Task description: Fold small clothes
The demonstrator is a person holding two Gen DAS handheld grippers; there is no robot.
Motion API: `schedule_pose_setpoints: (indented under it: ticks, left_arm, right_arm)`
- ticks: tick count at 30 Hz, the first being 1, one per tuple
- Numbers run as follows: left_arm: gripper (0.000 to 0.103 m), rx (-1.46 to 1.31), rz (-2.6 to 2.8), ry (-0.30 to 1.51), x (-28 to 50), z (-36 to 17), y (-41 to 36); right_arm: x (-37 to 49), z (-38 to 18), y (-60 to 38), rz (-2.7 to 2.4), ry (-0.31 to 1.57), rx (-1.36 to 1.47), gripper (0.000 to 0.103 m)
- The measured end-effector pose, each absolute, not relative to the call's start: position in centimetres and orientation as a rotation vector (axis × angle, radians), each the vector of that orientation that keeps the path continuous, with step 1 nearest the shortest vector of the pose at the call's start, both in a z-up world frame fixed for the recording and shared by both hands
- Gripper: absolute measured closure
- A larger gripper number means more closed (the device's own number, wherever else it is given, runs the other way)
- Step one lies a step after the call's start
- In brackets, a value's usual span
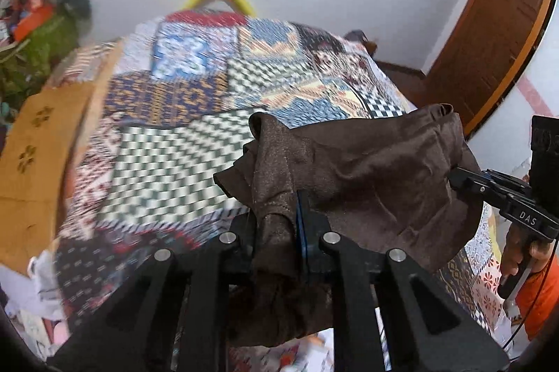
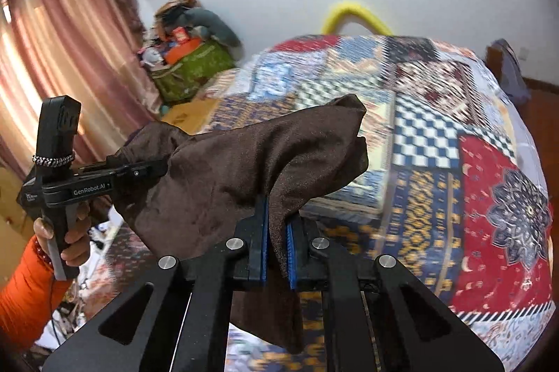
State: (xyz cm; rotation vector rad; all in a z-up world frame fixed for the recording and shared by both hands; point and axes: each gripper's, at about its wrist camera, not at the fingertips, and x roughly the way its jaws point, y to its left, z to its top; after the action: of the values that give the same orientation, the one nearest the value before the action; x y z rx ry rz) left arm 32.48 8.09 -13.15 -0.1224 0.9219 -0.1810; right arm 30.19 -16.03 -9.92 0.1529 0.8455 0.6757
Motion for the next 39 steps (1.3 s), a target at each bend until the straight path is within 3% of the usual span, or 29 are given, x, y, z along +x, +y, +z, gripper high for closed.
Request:
schedule_pose_setpoints:
  ticks: [9, 20, 26, 28, 36, 39]
  left_arm:
    - [0.087, -0.122, -0.073, 0.885, 24.8, -11.9, 14.3]
    - [0.086, -0.247, -0.02, 1.102, 21.5, -21.4, 18.5]
    - [0.075, -0.255, 0.037, 1.145, 21.1, -24.0, 19.5]
    - [0.063, -0.245, 0.061, 1.141, 20.9, -23.7, 19.9]
    - [0.058, -0.221, 0.125, 1.016, 19.1, -18.9, 20.8]
    - [0.057, -0.2, 0.095, 1.003, 18.7, -18.3, 19.6]
  right_arm:
    - [26.7, -8.9, -9.3, 0.778, 0.845, 0.092, 0.096]
    - [26.2, -16.3, -3.5, 0.775, 1.053, -0.073, 0.096]
    - [26.7, -17.6, -3.6, 0.741, 1.08, -0.112, 0.088]
    - [26.6, -17.0, -4.0, 0.722, 1.067, -0.134, 0.087]
    - [23.5, -12.5, -4.5, 0.714, 0.865, -0.223, 0.085]
    - [22.5, -11.9, -3.4, 0.785, 0.859, -0.22, 0.071]
